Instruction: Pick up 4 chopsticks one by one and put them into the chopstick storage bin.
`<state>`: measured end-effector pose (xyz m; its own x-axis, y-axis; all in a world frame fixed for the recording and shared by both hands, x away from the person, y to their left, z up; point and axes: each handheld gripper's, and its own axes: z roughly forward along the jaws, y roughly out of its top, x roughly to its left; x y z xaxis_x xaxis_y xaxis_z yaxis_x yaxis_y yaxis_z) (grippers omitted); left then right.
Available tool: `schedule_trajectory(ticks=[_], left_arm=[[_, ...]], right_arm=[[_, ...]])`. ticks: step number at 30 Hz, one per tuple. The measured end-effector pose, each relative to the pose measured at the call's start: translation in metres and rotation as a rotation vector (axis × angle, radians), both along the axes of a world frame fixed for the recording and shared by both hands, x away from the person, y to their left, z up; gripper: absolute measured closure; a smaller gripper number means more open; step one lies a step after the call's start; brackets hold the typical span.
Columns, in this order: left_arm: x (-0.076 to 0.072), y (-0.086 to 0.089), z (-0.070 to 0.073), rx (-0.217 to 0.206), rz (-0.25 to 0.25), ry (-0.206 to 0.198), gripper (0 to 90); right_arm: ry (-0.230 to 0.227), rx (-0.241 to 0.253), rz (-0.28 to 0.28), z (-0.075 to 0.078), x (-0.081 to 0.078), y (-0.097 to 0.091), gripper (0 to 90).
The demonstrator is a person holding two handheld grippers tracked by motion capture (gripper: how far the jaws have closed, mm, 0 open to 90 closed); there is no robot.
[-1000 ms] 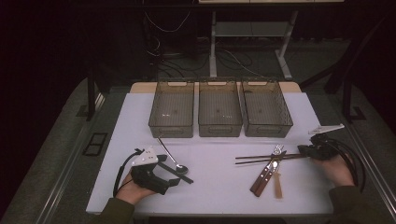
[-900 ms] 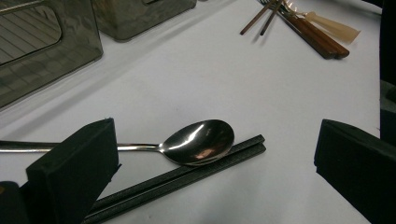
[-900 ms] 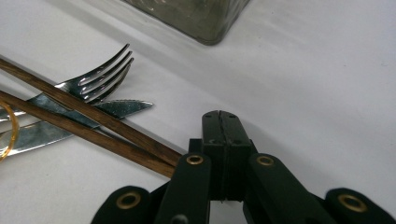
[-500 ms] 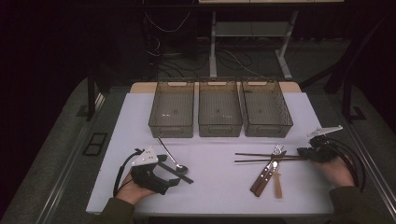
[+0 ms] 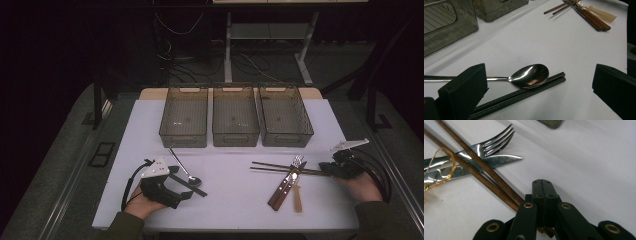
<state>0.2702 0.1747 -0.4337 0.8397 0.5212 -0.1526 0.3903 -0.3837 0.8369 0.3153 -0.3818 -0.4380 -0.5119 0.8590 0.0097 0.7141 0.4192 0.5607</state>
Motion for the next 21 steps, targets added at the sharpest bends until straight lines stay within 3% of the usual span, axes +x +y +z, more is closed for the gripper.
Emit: schedule_trajectory(ticks=[21], left_arm=[[0.0, -0.001, -0.001, 0.005, -0.008, 0.005, 0.0]], right_arm=[[0.008, -0.003, 0.062, 0.001, -0.022, 0.005, 90.0]])
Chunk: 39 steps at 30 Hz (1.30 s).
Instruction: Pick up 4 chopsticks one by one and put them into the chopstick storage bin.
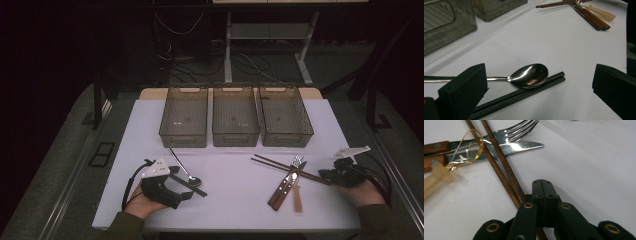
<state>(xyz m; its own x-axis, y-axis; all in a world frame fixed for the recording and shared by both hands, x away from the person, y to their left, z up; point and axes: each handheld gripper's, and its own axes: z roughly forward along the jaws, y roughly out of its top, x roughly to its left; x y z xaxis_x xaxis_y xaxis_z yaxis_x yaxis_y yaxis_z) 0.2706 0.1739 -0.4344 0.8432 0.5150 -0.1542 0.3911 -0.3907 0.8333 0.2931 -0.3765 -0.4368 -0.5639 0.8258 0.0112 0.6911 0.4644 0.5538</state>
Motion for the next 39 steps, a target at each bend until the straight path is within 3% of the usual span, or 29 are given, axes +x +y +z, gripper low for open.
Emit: schedule_trajectory(ticks=[19, 27, 34, 39], left_arm=[[0.0, -0.001, -0.001, 0.0, -0.016, -0.002, 0.0], [0.001, -0.001, -0.001, -0.003, -0.02, -0.004, 0.0], [0.0, -0.002, -0.001, -0.003, -0.025, -0.003, 0.0], [0.0, -0.002, -0.001, -0.001, -0.026, -0.004, 0.0]], right_arm=[[0.015, -0.011, 0.051, 0.002, -0.025, 0.012, 90.0], [0.009, -0.013, 0.056, 0.003, -0.027, 0.01, 89.9], [-0.039, 0.039, 0.048, 0.014, -0.027, 0.002, 81.7], [-0.05, 0.084, 0.087, 0.018, -0.026, 0.008, 79.4]])
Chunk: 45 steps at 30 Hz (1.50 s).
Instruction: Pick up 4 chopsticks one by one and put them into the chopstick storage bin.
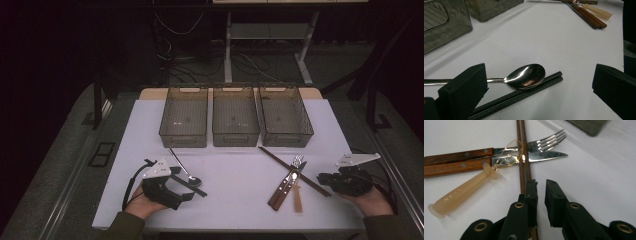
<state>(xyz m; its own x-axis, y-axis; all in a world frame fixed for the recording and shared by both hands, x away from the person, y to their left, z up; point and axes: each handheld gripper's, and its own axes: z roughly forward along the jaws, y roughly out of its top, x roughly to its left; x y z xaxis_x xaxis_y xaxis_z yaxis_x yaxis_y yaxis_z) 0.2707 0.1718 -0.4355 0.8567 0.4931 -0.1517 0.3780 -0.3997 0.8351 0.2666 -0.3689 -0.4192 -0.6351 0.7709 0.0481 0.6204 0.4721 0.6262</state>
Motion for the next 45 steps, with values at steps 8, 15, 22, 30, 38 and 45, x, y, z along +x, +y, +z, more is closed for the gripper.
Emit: schedule_trajectory(ticks=[8, 15, 22, 30, 38, 45], left_arm=[[-0.001, -0.001, 0.0, 0.002, -0.003, 0.002, 0.0], [-0.001, -0.001, 0.0, 0.006, -0.005, 0.002, 0.0], [-0.001, -0.001, 0.0, 0.006, -0.006, 0.003, 0.0], [-0.001, -0.001, 0.0, 0.007, -0.006, 0.001, 0.0], [-0.001, -0.002, 0.0, 0.007, -0.006, 0.002, 0.0], [-0.001, -0.002, 0.0, 0.008, -0.006, 0.002, 0.0]], right_arm=[[0.011, -0.006, 0.04, -0.006, 0.009, 0.015, 79.2], [0.022, -0.021, 0.046, -0.011, 0.018, 0.018, 79.9], [0.023, -0.022, 0.052, -0.013, 0.021, 0.02, 79.9], [0.023, -0.026, 0.072, -0.014, 0.021, 0.022, 80.1], [0.03, -0.036, 0.067, -0.015, 0.023, 0.022, 80.5], [0.032, -0.05, 0.068, -0.019, 0.024, 0.022, 81.4]])
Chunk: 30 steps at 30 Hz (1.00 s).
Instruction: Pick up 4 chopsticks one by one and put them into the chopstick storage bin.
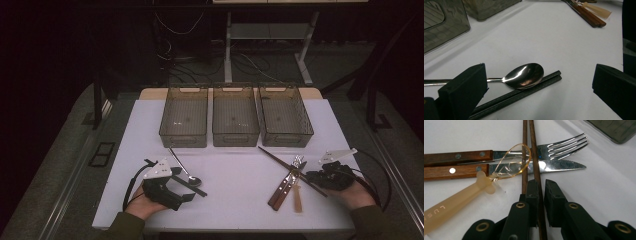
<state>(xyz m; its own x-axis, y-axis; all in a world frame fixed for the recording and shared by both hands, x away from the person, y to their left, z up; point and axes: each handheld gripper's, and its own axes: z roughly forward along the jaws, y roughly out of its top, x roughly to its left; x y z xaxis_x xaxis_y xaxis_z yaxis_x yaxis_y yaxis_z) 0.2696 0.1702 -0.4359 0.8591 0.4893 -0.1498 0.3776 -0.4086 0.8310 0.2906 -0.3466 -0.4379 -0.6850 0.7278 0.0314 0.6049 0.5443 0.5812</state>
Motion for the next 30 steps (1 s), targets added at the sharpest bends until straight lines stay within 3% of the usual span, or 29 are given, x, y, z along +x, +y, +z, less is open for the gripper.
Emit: schedule_trajectory(ticks=[10, 30], left_arm=[[-0.0002, -0.0002, -0.0001, 0.002, -0.001, 0.0, 0.0], [-0.0001, -0.0012, -0.0006, 0.003, -0.006, 0.001, 0.0]], right_arm=[[-0.008, 0.003, -0.004, -0.0027, -0.002, -0.0004, 82.2], [-0.045, -0.023, 0.04, -0.0035, -0.0031, -0.0002, 84.7]])
